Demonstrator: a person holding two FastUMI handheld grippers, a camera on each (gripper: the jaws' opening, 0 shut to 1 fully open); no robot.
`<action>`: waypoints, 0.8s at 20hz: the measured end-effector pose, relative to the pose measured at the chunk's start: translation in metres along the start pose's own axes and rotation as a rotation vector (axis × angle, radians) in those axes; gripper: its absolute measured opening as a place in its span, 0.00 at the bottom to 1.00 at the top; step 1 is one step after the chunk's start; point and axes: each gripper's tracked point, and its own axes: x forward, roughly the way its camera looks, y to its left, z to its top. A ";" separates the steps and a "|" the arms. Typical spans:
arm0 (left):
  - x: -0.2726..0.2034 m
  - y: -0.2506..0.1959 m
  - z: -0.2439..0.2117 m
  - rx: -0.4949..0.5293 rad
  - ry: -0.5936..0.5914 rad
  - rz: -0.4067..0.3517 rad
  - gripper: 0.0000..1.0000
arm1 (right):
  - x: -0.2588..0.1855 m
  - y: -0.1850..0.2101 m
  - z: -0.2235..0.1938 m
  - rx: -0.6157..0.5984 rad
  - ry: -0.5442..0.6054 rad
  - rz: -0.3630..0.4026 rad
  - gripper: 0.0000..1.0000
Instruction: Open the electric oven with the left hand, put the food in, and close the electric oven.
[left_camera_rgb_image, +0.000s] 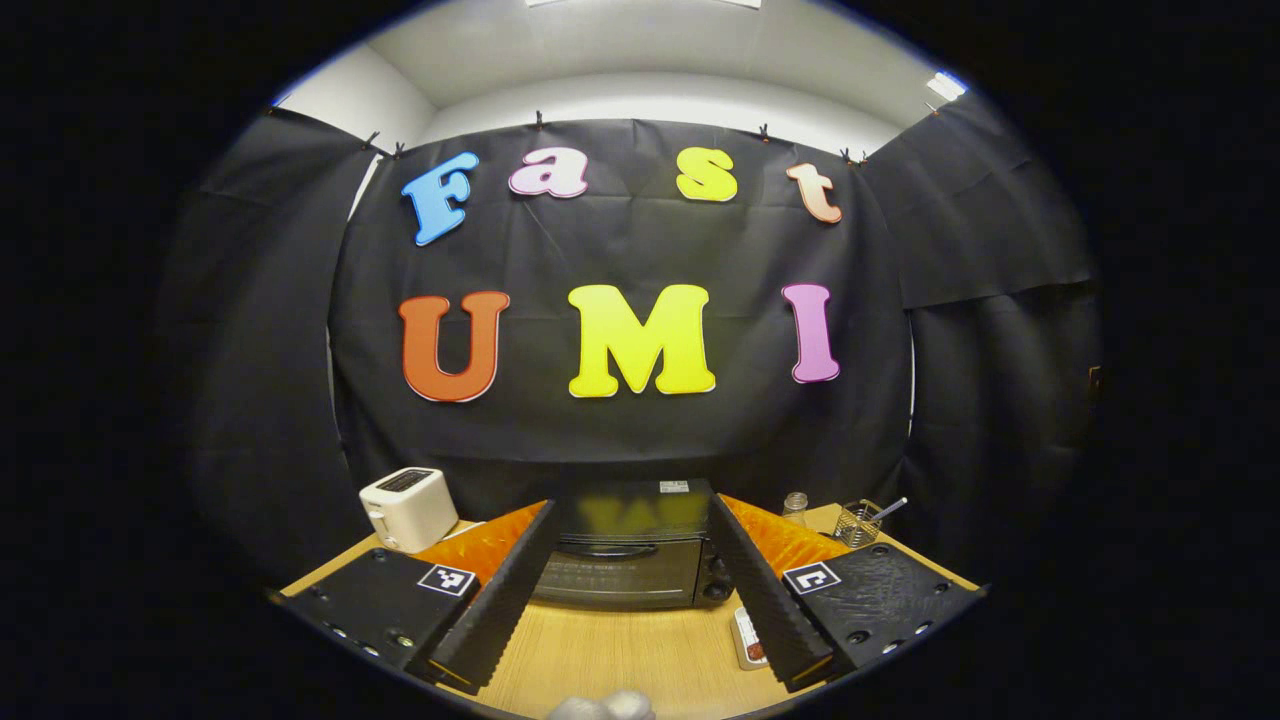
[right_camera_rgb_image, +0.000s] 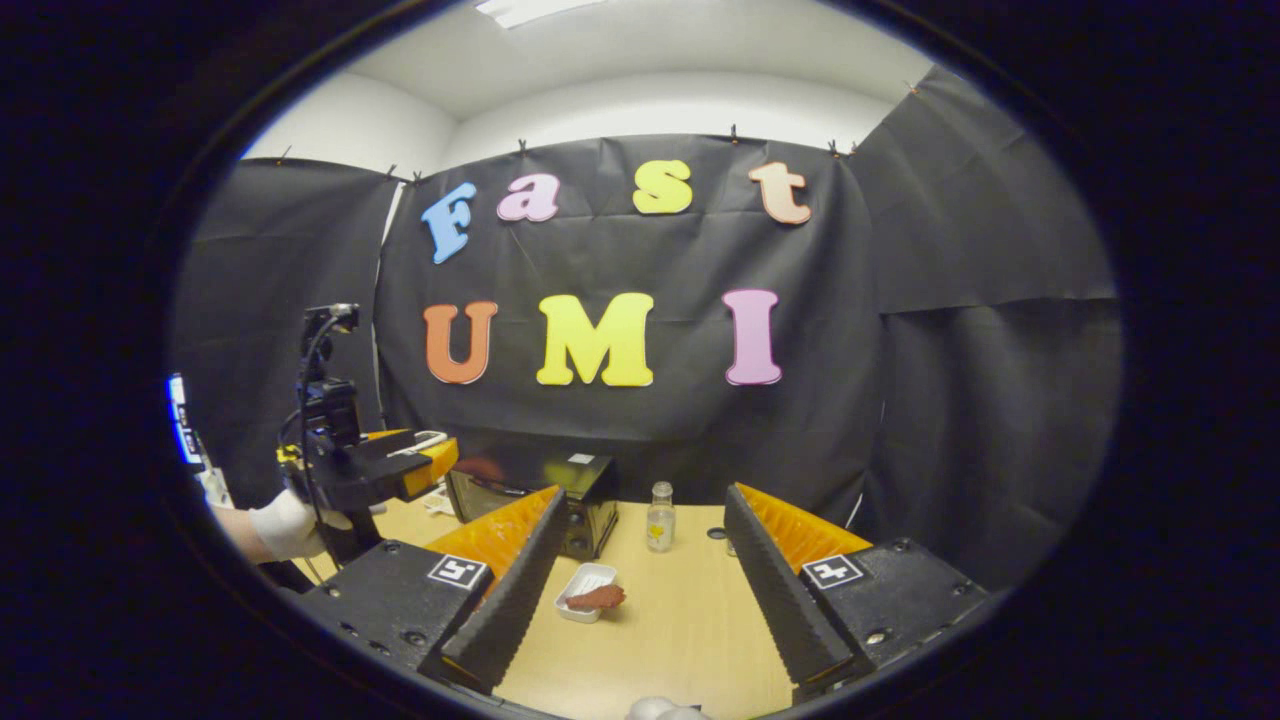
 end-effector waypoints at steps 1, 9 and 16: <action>0.018 0.002 -0.007 0.010 0.005 0.000 0.96 | 0.007 -0.002 -0.003 -0.009 0.008 0.004 0.99; 0.128 0.031 -0.084 0.030 0.112 0.025 0.96 | 0.040 -0.009 -0.024 -0.044 0.080 0.029 0.99; 0.154 0.047 -0.135 0.030 0.236 0.038 0.97 | 0.059 0.000 -0.030 -0.041 0.121 0.067 0.99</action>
